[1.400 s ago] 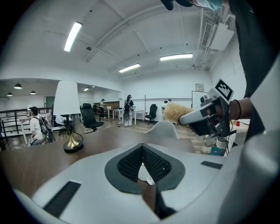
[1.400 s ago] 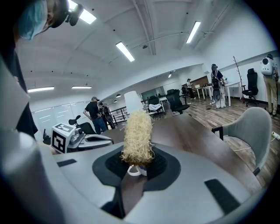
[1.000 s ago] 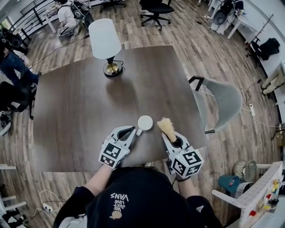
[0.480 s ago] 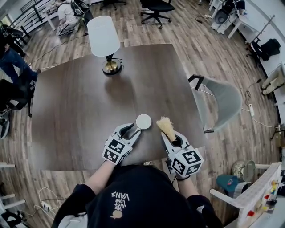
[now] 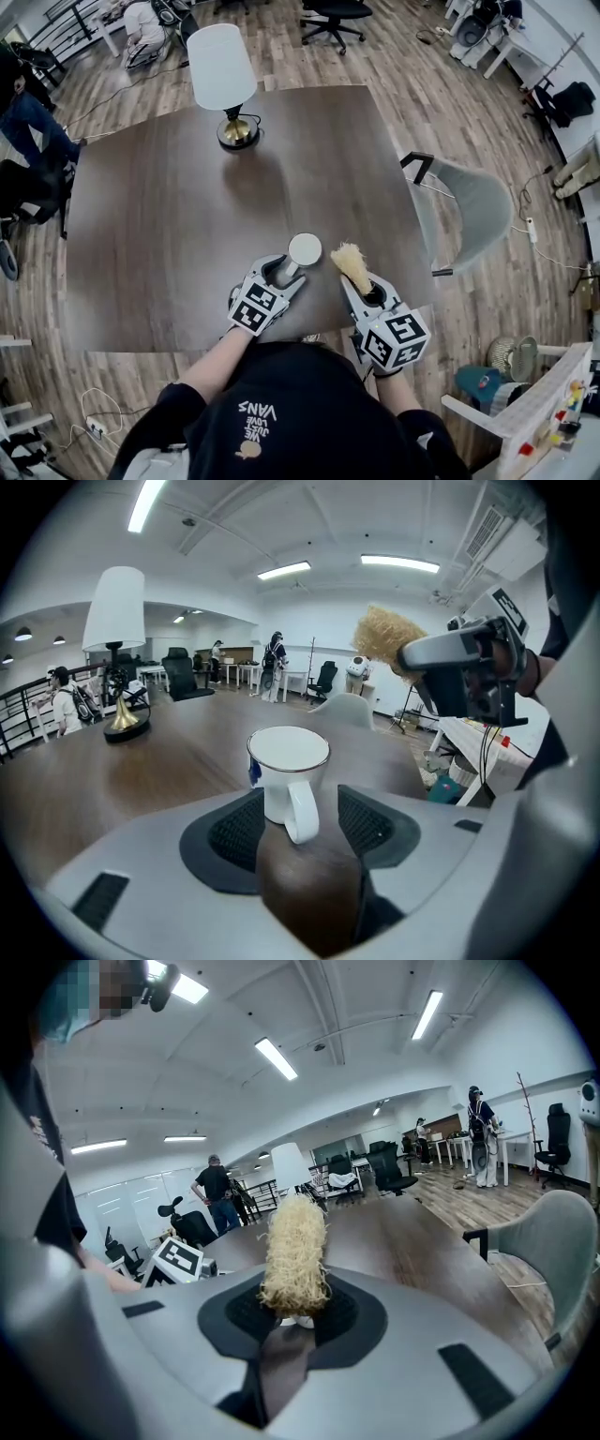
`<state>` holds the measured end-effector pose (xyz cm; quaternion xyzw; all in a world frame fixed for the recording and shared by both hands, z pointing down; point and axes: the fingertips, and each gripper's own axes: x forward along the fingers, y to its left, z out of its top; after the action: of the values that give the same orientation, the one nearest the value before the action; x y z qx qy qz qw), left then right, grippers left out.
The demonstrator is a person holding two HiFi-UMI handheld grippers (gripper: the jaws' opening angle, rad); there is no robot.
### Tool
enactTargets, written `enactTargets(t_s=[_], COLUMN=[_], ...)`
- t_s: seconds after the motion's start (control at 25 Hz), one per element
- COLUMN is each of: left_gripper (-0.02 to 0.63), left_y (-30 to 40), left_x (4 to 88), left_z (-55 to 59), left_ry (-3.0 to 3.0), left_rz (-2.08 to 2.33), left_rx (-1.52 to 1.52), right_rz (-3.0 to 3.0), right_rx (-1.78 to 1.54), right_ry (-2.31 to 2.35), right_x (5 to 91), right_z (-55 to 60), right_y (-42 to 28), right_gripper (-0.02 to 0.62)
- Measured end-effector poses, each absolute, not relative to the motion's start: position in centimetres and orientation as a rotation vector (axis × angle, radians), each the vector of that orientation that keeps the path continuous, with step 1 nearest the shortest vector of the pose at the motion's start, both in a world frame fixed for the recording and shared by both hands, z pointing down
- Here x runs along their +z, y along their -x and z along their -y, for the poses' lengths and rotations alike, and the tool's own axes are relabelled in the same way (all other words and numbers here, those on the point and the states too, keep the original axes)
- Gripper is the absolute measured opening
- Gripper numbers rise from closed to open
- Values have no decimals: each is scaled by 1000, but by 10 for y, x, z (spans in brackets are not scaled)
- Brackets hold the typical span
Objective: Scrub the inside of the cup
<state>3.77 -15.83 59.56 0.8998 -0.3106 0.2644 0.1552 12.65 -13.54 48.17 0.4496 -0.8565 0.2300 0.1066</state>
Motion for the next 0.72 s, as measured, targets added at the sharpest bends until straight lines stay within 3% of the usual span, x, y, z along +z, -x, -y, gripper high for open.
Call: enactTargets(t_s=[0.32,0.44,0.64,0.72], left_gripper=[230,172,141,78], left_y=[-33,-31,-32,-32], left_x=[616,623,622,622], left_z=[159,159,161,162], left_ry=[-2526,-2531,-2540,-2555], left_rz=[920,930,937,950], left_rx=[842,861,862,870], right_rz=[2514,2509,2508,2508], right_rx=[673,677,681,680], right_ry=[-1339,-1339,-1329,-1322], right_x=[480,483,485,486], right_z=[133,131,130,130], right_y=[-129,-127,-126,-125], right_gripper=[74,74,74,74])
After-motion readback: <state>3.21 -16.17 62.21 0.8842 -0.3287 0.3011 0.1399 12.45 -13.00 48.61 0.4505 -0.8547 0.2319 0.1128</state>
